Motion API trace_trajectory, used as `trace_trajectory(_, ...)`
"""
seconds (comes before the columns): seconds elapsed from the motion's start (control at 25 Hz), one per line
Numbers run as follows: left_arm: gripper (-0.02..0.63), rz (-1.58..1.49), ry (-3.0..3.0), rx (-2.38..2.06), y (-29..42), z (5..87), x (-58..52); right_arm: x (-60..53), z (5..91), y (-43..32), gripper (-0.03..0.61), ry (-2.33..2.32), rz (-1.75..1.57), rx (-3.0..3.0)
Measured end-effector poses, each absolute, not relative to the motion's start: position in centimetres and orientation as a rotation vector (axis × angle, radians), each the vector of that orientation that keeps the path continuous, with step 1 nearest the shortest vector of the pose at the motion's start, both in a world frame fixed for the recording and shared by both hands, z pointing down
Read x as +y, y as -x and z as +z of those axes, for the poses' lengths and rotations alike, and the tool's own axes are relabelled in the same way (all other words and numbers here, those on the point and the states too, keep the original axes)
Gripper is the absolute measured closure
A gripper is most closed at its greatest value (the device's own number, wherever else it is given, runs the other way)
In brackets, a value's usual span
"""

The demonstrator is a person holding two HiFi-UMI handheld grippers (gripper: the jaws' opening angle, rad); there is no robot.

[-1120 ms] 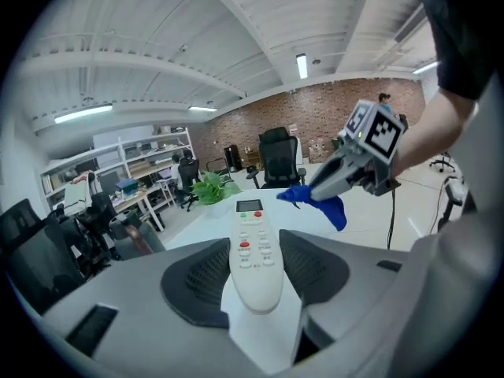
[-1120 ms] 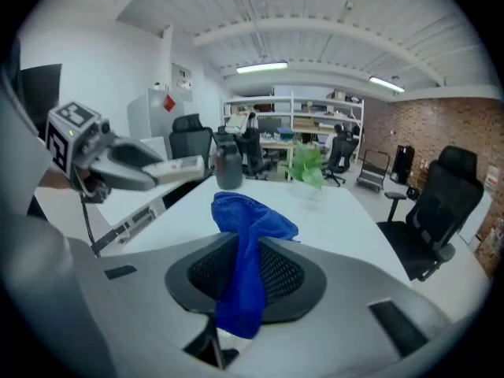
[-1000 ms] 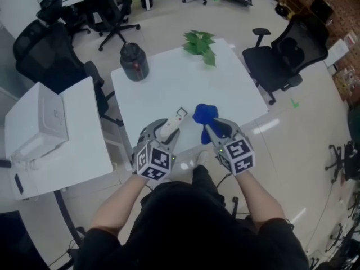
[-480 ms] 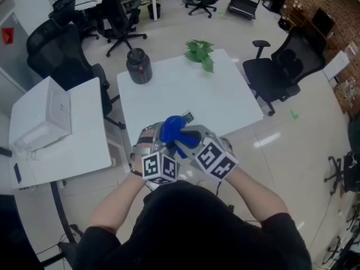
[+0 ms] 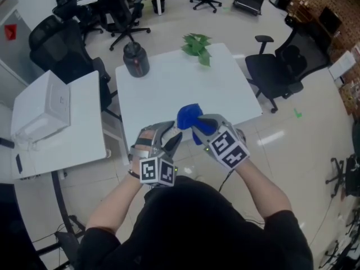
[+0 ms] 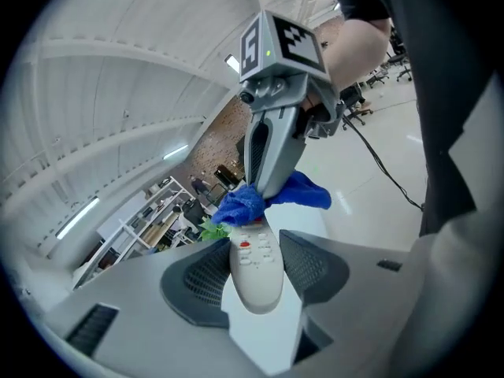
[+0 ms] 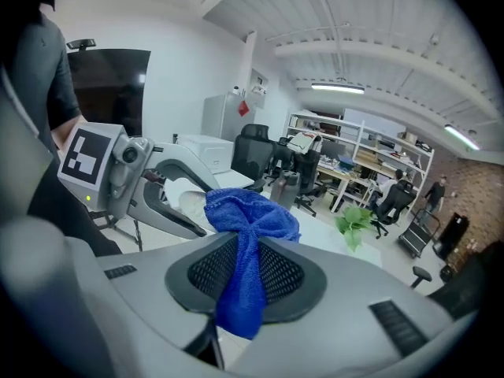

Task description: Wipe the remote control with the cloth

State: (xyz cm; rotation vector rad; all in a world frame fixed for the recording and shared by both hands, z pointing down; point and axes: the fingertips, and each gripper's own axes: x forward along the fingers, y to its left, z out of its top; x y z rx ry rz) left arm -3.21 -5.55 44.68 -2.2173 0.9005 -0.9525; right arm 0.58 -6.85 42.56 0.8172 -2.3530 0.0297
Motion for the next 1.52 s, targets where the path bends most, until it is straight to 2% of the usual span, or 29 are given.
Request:
trace_trajectory(0.12, 0.413, -0.959, 2.225, 0.92, 3.1, 44.8, -5.6, -7.1, 41.3, -1.8, 0.499, -0.861, 0.044, -2.386)
trace_trajectory(0.48, 0.413, -0.949, 2.235, 0.919, 1.8, 44.6, -5.6, -1.8, 40.8, 4.2, 0.497, -0.58, -0.038, -2.45)
trace_trajectory(0.92, 0.413, -0.897, 2.23, 0.9, 2.1, 43.6, -4.1, -7.4, 41.3, -1.8, 0.499, -0.832, -0.007, -2.363)
trace_trajectory(1.08, 0.413, -0.788, 2.444, 1.01, 2.6, 42.9, -4.5, -7.4, 38.3, -2.3, 0.497, -0.893, -0.002, -2.482)
trace_trajectory(1.2, 0.413, -0.403, 2.933, 1.222, 4.0, 41.0, -6.3, -7.0, 34.7, -2.9, 0.497, -0.977, 0.062, -2.717)
trace_trajectory(1.32, 0.413, 0.272, 3.348, 1.315, 5.7, 39.3, -8.2, -5.9, 33.9, -2.3, 0.497, -0.98, 0.257, -2.919)
trace_trajectory(1.4, 0.413, 0.717, 3.461, 1.329, 6.8, 38.3, -9.2, -5.0, 35.1, -1.1, 0.497, -0.92, 0.43, -2.993)
trace_trajectory(1.52, 0.413, 1.206, 3.527, 1.29, 7.6, 37.1, -9.8, -3.4, 37.3, 1.3, 0.497, -0.802, 0.644, -3.033)
